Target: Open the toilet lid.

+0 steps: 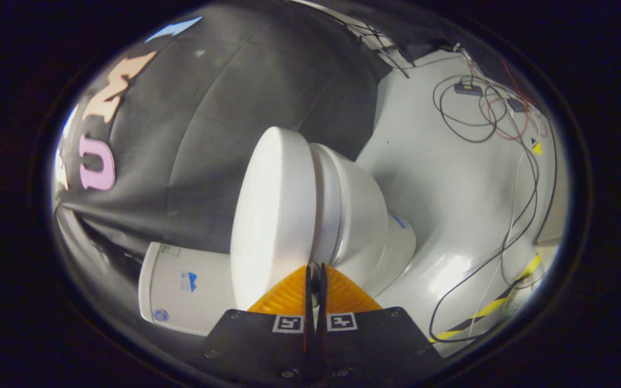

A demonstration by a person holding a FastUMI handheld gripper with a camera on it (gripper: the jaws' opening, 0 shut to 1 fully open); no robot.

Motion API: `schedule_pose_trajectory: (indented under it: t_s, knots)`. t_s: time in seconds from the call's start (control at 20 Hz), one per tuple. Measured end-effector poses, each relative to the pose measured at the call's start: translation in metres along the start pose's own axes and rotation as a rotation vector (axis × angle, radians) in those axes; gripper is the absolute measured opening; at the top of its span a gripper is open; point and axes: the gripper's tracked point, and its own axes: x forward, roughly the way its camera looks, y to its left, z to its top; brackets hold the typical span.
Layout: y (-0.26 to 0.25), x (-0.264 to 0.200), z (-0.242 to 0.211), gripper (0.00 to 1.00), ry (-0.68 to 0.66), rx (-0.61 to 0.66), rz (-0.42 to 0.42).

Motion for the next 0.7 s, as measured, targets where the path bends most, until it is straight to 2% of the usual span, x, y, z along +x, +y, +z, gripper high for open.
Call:
schedule_pose_trajectory:
  t_s: [0.35,0.5,0.6,0.7]
  knots:
    - [0.036,-0.017,0.011,0.01,-0.092,-0.048,-0.021]
    - [0.052,-0.027,0.013,0.01,-0.095,-0.147,-0.012]
    - [0.070,-0.032,0.012,0.01,-0.105,-0.200,0.027]
    - [0.097,-0.037,0.008,0.01,-0.108,-0.232,0.107]
